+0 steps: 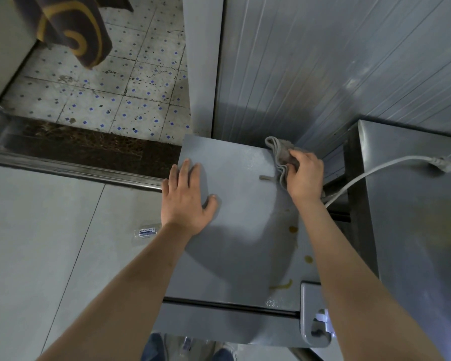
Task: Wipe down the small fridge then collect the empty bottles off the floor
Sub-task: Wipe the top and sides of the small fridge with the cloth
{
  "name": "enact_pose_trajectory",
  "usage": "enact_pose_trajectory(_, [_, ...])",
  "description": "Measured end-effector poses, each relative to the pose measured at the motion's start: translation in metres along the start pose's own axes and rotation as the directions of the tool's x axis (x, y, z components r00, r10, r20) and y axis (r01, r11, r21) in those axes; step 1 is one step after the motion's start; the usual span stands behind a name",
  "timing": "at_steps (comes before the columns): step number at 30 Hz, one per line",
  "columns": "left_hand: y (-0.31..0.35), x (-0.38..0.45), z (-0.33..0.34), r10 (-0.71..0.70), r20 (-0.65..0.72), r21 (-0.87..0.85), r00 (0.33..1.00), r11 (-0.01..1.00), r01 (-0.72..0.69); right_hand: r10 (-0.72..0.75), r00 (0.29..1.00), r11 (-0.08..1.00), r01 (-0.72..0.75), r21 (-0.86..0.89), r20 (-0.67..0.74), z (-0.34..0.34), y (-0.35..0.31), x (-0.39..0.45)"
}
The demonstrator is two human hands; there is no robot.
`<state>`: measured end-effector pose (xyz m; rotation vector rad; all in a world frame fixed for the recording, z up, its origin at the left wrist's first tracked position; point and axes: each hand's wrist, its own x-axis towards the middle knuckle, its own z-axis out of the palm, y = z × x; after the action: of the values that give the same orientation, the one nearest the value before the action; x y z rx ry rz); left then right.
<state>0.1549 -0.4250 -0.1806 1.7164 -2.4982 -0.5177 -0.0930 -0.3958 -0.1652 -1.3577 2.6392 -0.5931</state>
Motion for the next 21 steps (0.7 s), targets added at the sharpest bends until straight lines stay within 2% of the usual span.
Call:
enact_pose_trajectory(4, [0.001,0.001,-0.001,-0.001,0.005,-0.008,1.0,1.0,0.001,0.017,1.0,1.0,-0.017,0.004,-0.006,-0.001,0.0,-0.009])
enact_pose_trajectory(10, [0.001,-0.004,-0.002,0.029,-0.014,0.024,0.999,0.999,-0.029,-0.03,1.0,0.999,0.03,0.015,0.005,-0.006,0.007,-0.027])
enact_pose_trajectory(16, [-0.006,-0.03,0.006,0.14,-0.028,0.004,0.99,0.99,-0.14,0.101,0.995,0.993,-0.099,0.065,-0.022,-0.009,0.01,-0.029])
enact_pose_trajectory(21, [-0.008,-0.035,0.005,0.113,-0.03,0.002,0.993,0.994,-0.113,0.115,0.993,0.99,-0.115,0.086,0.002,-0.01,0.01,-0.036])
